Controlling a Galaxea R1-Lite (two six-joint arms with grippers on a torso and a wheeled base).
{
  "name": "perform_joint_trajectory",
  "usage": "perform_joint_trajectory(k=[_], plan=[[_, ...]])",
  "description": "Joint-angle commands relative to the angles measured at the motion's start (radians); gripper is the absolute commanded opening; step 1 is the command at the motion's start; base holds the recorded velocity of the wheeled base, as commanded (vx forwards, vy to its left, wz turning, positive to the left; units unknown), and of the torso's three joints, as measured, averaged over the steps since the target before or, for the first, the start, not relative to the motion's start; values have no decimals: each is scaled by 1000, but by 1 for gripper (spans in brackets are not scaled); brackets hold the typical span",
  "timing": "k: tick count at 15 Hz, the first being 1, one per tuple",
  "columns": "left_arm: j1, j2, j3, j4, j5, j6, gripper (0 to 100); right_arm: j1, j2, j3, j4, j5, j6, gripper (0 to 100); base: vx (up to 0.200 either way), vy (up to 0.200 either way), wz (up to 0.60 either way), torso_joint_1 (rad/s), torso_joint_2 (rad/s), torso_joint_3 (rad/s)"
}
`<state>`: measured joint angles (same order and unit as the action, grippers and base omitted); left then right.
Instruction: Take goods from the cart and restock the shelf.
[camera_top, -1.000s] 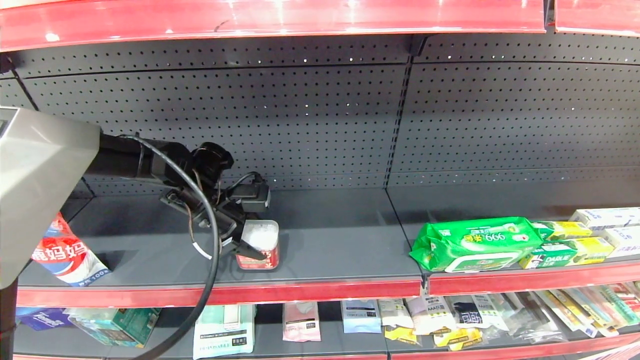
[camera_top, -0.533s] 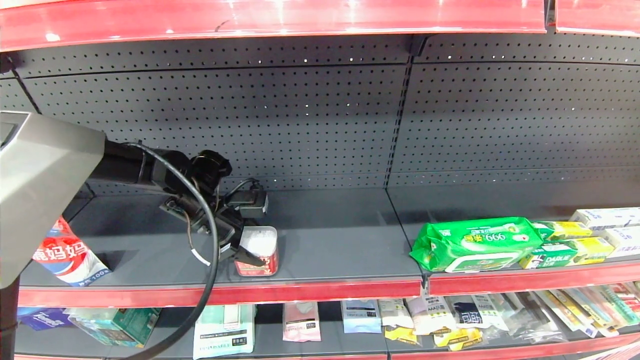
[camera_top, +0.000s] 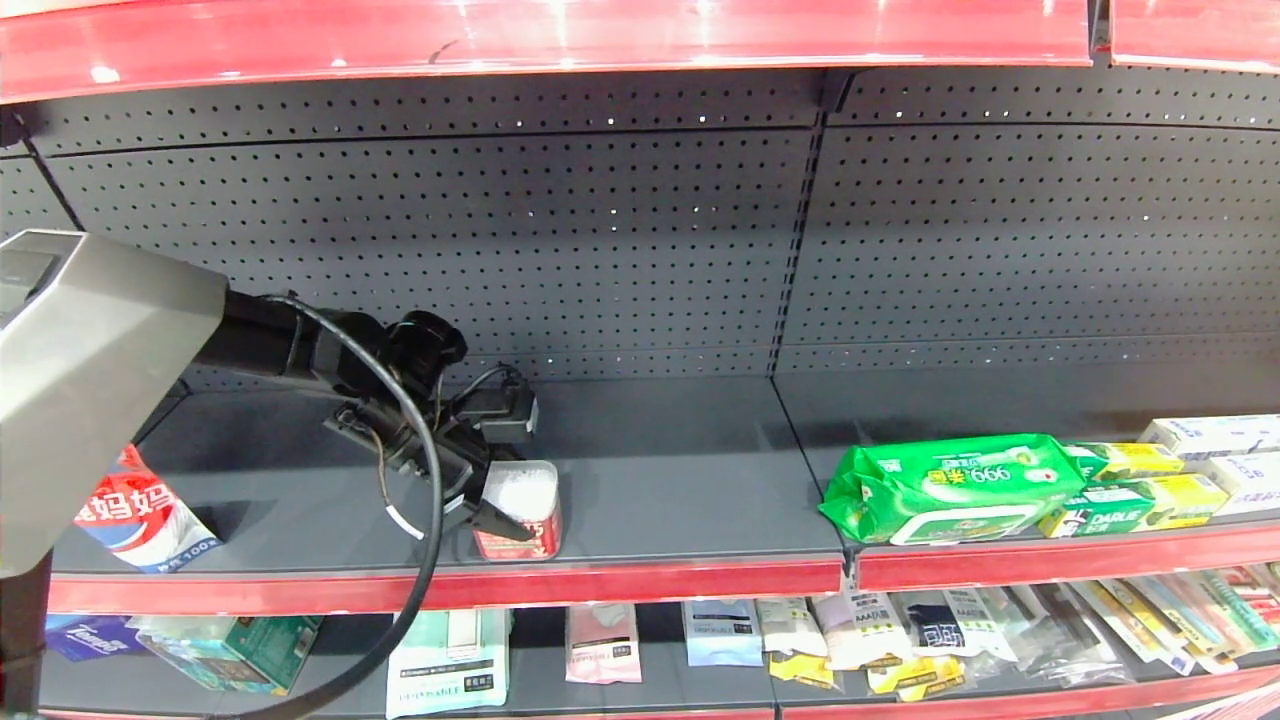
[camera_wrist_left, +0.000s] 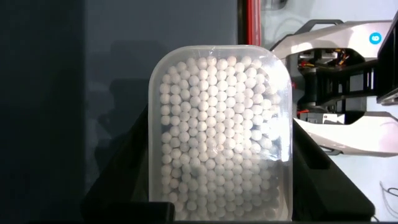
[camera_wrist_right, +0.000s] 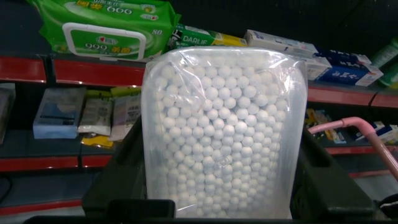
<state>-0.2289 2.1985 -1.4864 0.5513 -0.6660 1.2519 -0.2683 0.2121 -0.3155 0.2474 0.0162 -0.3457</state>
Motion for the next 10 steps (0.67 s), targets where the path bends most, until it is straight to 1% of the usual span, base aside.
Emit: perform_joint_trajectory(k=[1,10], plan=[[0,4,3,-1,-1,0,0,0,3,0,0,-1,-1,0,0,0,0,0,0,0],[0,3,26,-1,-18,1,0,0,9,6,0,-1,-1,0,0,0,0,0,0,0]])
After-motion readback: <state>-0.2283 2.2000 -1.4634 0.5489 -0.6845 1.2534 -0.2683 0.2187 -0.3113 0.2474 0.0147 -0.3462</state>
